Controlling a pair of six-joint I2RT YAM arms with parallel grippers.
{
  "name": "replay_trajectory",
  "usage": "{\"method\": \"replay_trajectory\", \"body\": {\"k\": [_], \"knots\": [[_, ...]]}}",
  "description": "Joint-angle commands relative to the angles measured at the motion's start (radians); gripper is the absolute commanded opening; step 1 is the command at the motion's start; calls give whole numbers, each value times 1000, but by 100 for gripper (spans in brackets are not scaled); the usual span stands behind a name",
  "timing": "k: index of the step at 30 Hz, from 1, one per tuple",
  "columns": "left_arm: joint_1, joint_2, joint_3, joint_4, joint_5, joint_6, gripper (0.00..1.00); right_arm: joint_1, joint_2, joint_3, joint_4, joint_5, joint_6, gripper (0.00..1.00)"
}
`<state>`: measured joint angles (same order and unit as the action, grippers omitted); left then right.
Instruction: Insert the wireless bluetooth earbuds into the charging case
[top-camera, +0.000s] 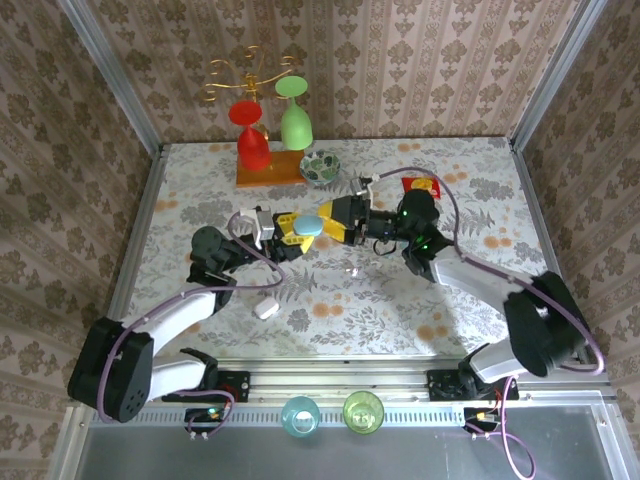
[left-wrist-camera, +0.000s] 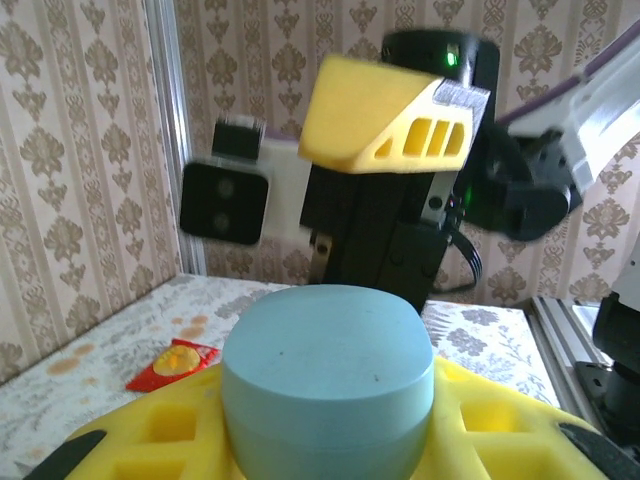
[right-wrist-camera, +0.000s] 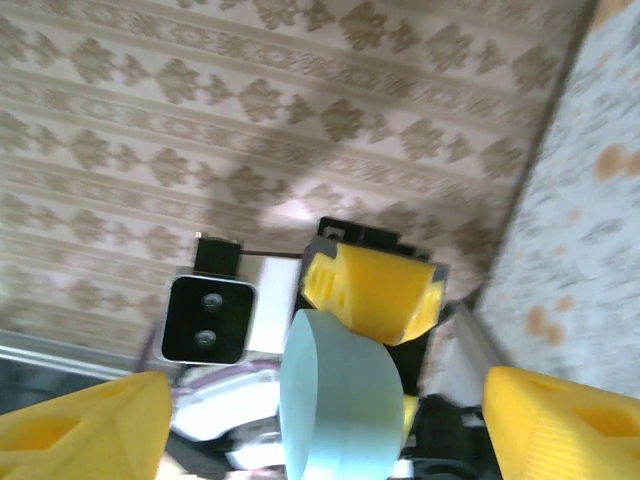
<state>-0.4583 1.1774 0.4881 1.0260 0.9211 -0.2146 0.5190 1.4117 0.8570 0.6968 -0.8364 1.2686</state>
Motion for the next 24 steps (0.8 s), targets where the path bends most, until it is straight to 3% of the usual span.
{"method": "replay_trajectory", "body": {"k": [1,9,17,24], "knots": [[-5,-38,40,-110,37,-30,28,7,-107,93,-506,93,-539,88],[-21,-29,53,-63,73,-136,24,61,-145,210,-744,106,-982,90],[-39,-18,79,-60,84,-155,24,79,-111,251,-791,120,-1056,86],[-57,-21,88,-60,90,-174,23,78,-108,256,-818,213,-1070,80]]}}
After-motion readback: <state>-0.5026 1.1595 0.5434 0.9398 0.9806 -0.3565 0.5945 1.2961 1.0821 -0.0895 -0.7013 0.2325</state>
